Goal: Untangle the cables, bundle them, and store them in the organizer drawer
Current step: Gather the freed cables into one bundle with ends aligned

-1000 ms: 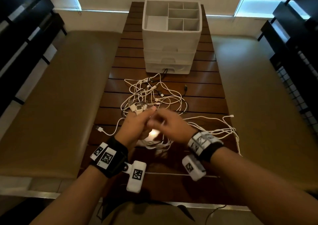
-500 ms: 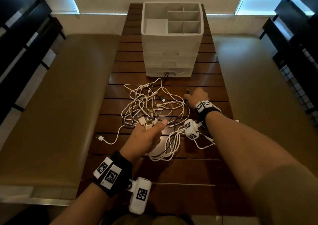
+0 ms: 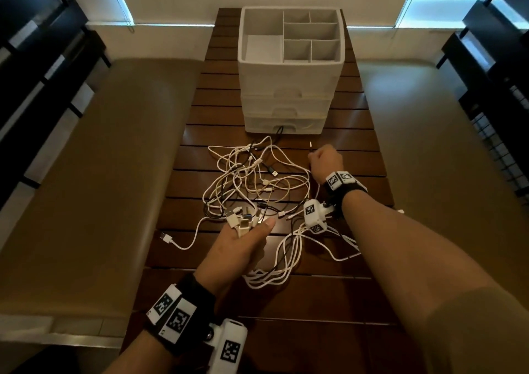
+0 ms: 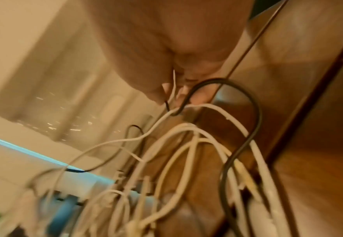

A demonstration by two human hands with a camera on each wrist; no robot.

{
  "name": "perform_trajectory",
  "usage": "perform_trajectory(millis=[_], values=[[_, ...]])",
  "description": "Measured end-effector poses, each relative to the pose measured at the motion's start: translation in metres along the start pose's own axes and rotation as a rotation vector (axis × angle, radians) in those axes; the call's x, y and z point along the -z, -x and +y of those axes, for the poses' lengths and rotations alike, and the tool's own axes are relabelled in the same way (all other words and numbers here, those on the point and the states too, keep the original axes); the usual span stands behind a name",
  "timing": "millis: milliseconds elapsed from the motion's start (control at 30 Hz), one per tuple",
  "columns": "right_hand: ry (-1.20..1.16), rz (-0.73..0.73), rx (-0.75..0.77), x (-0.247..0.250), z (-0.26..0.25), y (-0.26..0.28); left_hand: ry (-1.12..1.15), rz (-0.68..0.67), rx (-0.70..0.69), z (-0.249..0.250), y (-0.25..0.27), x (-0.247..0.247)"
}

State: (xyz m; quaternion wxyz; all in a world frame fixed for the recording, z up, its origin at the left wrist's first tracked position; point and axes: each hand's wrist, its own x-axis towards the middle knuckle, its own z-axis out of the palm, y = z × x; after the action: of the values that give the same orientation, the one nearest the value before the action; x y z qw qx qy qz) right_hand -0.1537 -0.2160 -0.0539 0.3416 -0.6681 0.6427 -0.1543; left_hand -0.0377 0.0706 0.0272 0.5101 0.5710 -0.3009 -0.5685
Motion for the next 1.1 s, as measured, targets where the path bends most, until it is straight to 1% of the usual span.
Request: perform_trajectory(millis=[100, 167, 267, 367, 500, 533, 633, 700, 733, 800, 867, 933, 1033, 1100], values=[[-0.344, 0.105, 0.103, 0.023, -0.024, 0.019, 0.026, 0.026, -0.024, 0.004, -0.002, -0.001], [-0.474, 0.163, 0.226, 0.045, -0.046, 0.037, 0.018, 0.062, -0.053, 0.012, -0.004, -0.004], [-0.663, 0.153, 0.408, 0.077, -0.076, 0.069, 0.012, 0.103, -0.093, 0.026, -0.004, -0.011], [-0.707, 0.140, 0.510, 0.100, -0.096, 0.098, 0.027, 0.155, -0.142, 0.034, -0.001, -0.017], [-0.815, 0.238, 0.640, 0.129, -0.111, 0.122, 0.046, 0.173, -0.177, 0.036, 0.003, -0.024], [-0.797, 0.220, 0.652, 0.131, -0.113, 0.124, 0.045, 0.176, -0.186, 0.036, 0.004, -0.026], [-0.638, 0.103, 0.584, 0.125, -0.110, 0.124, 0.035, 0.190, -0.200, 0.032, 0.003, -0.031], [-0.665, 0.114, 0.578, 0.122, -0.104, 0.127, 0.029, 0.213, -0.198, 0.033, 0.002, -0.033], [-0.689, 0.124, 0.603, 0.122, -0.103, 0.130, 0.036, 0.236, -0.209, 0.035, 0.002, -0.034], [-0.643, 0.113, 0.644, 0.119, -0.099, 0.139, 0.058, 0.299, -0.226, 0.040, 0.002, -0.035], [-0.578, 0.085, 0.654, 0.112, -0.092, 0.149, 0.053, 0.361, -0.258, 0.049, 0.001, -0.038], [-0.562, 0.050, 0.656, 0.101, -0.084, 0.162, 0.033, 0.415, -0.291, 0.056, -0.003, -0.039], [-0.573, -0.044, 0.673, 0.089, -0.078, 0.185, 0.003, 0.419, -0.339, 0.066, -0.010, -0.042], [-0.561, -0.071, 0.702, 0.083, -0.076, 0.198, -0.001, 0.398, -0.372, 0.071, -0.012, -0.048]])
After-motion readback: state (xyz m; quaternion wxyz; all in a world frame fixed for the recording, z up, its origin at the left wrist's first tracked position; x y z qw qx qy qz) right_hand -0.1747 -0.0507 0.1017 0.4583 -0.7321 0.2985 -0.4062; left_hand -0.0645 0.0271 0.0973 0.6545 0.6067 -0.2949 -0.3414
